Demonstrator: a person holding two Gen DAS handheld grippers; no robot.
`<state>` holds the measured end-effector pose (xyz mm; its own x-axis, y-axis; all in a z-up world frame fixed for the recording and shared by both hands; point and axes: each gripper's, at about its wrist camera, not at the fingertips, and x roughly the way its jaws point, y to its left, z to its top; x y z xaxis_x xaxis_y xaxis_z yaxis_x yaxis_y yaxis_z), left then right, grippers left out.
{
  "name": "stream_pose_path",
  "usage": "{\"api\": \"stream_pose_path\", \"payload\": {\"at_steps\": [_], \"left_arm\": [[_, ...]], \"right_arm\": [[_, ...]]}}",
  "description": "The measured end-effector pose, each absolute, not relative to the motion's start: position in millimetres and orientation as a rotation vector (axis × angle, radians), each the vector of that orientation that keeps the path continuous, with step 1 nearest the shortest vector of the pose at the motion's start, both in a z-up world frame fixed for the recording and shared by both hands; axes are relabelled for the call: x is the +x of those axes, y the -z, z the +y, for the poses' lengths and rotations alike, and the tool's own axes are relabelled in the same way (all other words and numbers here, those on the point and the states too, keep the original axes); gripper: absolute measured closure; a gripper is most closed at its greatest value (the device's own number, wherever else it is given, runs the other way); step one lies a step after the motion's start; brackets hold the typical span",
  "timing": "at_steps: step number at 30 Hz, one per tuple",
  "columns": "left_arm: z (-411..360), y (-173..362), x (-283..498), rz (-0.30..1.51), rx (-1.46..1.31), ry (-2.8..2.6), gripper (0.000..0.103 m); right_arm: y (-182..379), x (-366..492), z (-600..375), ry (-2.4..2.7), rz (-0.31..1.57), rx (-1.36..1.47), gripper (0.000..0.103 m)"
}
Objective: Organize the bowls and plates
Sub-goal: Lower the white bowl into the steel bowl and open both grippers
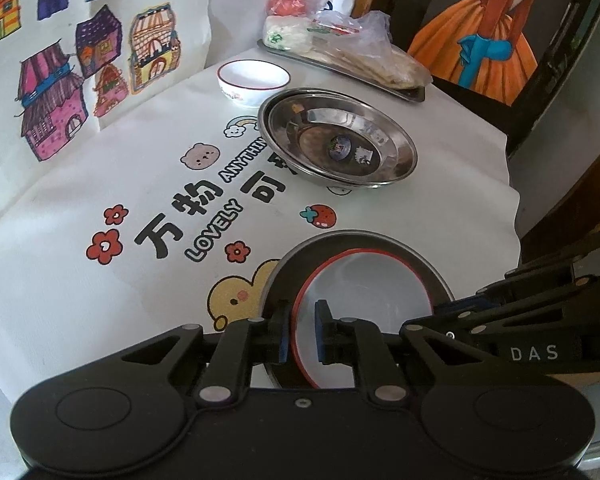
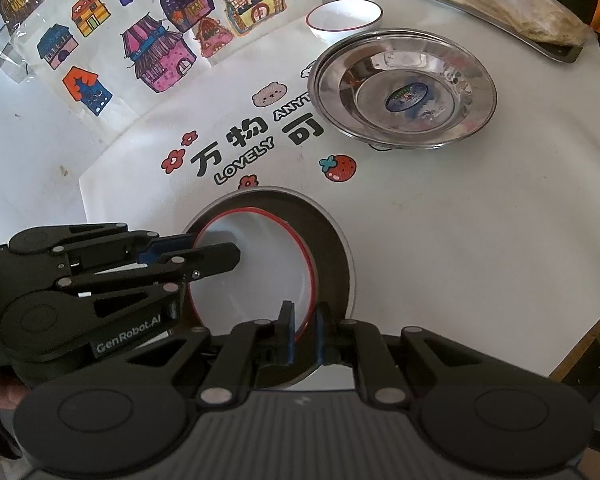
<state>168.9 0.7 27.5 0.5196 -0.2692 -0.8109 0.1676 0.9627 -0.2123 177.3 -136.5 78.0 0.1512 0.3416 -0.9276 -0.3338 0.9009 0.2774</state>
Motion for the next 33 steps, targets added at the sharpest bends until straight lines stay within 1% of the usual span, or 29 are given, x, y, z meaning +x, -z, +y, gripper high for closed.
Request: {"api": "stream_pose_path", "payload": {"at_steps": [2, 6, 8, 16, 18, 20, 23, 24, 25, 26, 27, 29, 30, 31, 32, 33], "left_arm": [[-0.9, -28.0, 169.9, 0.997, -0.104, 0.268, 0.087], [-0.7, -28.8, 170.8, 1.006, -0.107, 0.279, 0.086], [0.5, -30.0, 171.0, 1.007, -0.114, 0.281, 0.083], [4.9, -33.5, 169.3, 1.001, -0.133, 0.289, 0.077], [6.6, -36.2, 167.4, 0.991, -0.142, 0.296, 0.074], [9.7, -39.4, 165.5, 0.982, -0.157, 0.309, 0.071], [14.5, -47.4, 164.2, 0.958, -0.175, 0.327, 0.065], [16.2, -50.9, 164.4, 0.946, -0.178, 0.322, 0.06], [18.4, -56.2, 164.9, 0.922, -0.168, 0.295, 0.045], [20.9, -60.7, 165.2, 0.892, -0.161, 0.276, 0.038], [24.2, -65.5, 166.8, 0.863, -0.157, 0.263, 0.037], [31.3, -70.8, 174.1, 0.846, -0.169, 0.244, 0.037], [34.7, -72.2, 179.0, 0.841, -0.176, 0.233, 0.036], [37.8, -73.3, 184.2, 0.836, -0.178, 0.22, 0.033], [41.1, -74.3, 189.9, 0.83, -0.179, 0.202, 0.029], [44.2, -75.1, 195.5, 0.824, -0.181, 0.185, 0.027]], "right_arm": [[-78.4, 177.5, -136.9, -0.488, 1.334, 0.008, 0.088], [-80.3, 176.0, -138.0, -0.489, 1.326, 0.005, 0.087], [-81.8, 176.2, -139.2, -0.488, 1.318, 0.009, 0.083], [-86.7, 175.1, -142.3, -0.502, 1.285, 0.018, 0.079], [-89.4, 174.6, -144.2, -0.51, 1.274, 0.026, 0.074], [-94.2, 174.2, -147.3, -0.519, 1.256, 0.036, 0.061], [-102.9, 176.7, -154.4, -0.523, 1.223, 0.052, 0.05], [-106.2, 178.7, -157.6, -0.522, 1.212, 0.059, 0.048], [-109.4, 182.1, -161.5, -0.518, 1.201, 0.07, 0.044], [-111.9, 185.4, -165.6, -0.513, 1.192, 0.079, 0.041], [-113.8, 189.0, -169.2, -0.506, 1.183, 0.087, 0.04], [-117.6, 198.6, -175.6, -0.492, 1.164, 0.103, 0.033], [-118.8, 203.5, -178.5, -0.487, 1.155, 0.109, 0.031], [-120.3, 209.4, -181.6, -0.481, 1.143, 0.114, 0.026], [-121.4, 214.5, -184.3, -0.479, 1.133, 0.118, 0.018], [-122.2, 221.1, -187.3, -0.481, 1.126, 0.126, 0.014]]}}
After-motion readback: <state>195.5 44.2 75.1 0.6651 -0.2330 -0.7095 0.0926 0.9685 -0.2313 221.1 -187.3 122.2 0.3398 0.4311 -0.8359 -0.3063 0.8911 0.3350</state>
